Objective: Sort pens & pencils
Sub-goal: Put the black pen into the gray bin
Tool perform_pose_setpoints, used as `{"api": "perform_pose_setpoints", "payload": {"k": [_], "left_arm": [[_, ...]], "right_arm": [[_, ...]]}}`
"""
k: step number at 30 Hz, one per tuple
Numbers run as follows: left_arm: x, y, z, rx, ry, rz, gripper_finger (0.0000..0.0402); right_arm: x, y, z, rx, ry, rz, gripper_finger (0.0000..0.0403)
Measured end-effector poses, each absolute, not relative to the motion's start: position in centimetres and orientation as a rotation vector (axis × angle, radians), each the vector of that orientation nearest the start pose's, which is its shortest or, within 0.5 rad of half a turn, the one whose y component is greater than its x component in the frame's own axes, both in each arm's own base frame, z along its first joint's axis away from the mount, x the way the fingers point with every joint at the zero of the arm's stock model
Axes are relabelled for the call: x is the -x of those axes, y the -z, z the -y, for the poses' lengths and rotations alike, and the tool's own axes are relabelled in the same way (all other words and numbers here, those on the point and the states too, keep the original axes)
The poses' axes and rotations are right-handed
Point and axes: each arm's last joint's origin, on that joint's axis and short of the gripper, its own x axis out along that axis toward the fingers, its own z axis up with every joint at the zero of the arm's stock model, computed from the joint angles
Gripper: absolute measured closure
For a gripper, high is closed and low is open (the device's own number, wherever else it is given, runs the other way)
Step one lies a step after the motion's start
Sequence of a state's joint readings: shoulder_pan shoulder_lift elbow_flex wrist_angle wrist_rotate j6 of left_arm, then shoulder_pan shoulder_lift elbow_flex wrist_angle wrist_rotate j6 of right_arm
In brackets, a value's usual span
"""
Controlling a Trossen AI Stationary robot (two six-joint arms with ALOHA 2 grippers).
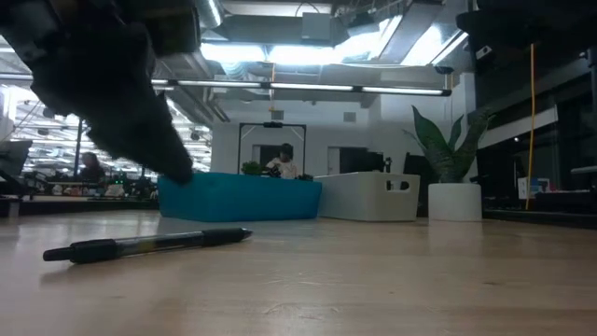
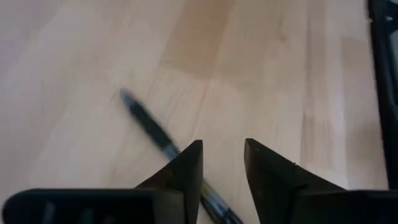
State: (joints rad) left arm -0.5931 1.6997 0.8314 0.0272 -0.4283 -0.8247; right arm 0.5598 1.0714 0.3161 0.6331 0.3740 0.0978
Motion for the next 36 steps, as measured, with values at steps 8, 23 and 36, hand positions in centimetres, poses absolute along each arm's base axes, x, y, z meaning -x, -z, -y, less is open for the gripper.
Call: {"api": "perform_pose_setpoints", "payload": {"k": [8,23,36], "left_arm": [[-27.7,-14.4,15.8,0.464,-0.165,-0.807,0.0286],[-28.8,-10.9,15.0,0.518,-0.209,-0.923,0.0287],[-29.1,-10.3,14.7,0.575,-0.175,-0.982,0.0287]], "right_arm": [[-18.1,-19.9,-10.1,-0.037,-0.18,-0.121,0.0288],[-18.1,-19.8,-10.1,-0.029,-0.18,-0.134,0.0288],[-18.1,-19.8,-10.1,-0.028,-0.188,-0.134,0.0288]]}}
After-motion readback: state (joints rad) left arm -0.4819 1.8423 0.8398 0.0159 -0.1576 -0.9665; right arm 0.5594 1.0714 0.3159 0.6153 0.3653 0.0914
